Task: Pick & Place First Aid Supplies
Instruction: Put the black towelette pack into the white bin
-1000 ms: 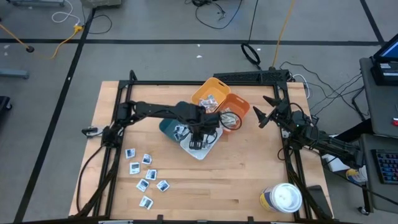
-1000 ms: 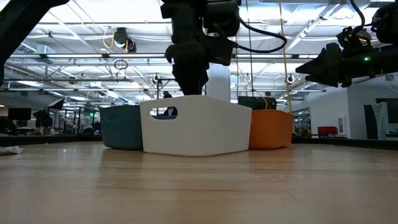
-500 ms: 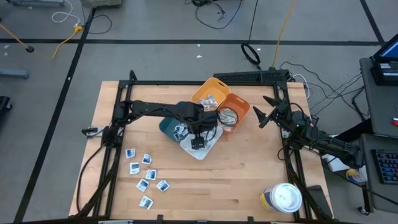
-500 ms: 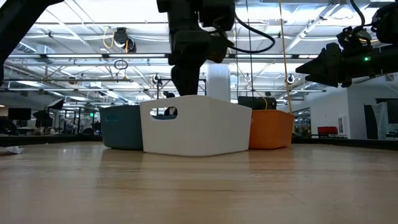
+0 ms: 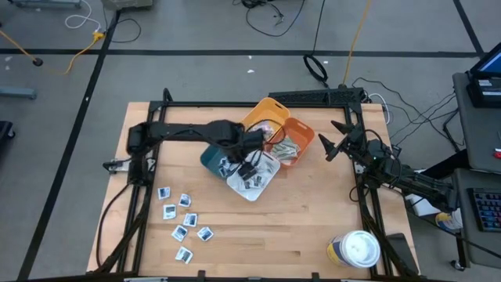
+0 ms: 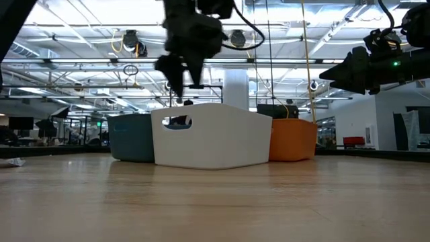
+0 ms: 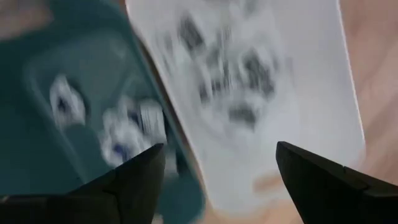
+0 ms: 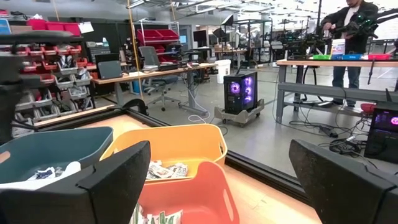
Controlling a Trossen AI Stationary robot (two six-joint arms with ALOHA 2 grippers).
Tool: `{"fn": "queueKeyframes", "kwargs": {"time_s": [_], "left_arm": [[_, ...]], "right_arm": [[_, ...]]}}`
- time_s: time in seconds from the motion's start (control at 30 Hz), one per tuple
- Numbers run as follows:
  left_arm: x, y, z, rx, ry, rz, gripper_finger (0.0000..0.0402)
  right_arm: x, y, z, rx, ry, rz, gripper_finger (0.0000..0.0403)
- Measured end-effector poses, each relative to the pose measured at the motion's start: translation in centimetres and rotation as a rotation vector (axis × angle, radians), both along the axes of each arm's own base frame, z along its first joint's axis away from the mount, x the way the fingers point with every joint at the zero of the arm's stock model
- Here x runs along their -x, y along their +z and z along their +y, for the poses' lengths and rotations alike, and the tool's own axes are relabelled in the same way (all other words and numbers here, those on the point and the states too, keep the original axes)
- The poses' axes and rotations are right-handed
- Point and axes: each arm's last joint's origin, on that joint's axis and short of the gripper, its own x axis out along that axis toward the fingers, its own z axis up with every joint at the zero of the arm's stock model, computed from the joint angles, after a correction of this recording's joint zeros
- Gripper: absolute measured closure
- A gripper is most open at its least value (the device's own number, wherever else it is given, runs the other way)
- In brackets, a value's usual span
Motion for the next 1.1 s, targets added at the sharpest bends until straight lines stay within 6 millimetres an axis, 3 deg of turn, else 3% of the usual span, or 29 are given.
{"fn": "queueKeyframes", "kwargs": {"time_s": [0.37,0.7,1.1], "left_arm": [[7.6,-0.2,-4.3,0.012,-0.037,0.061,0.0079],[14.5,-1.7,-7.4,0.017,-0.055,0.116,0.008],[20.4,-3.3,-10.5,0.028,-0.071,0.157,0.0104]], "right_arm": [[0.0,0.0,0.0,-0.001,0.0,0.003,0.0026],[0.0,0.0,0.0,-0.001,0.0,0.002,0.0026],[0.0,0.0,0.0,-0.001,0.0,0.002,0.0026]]}}
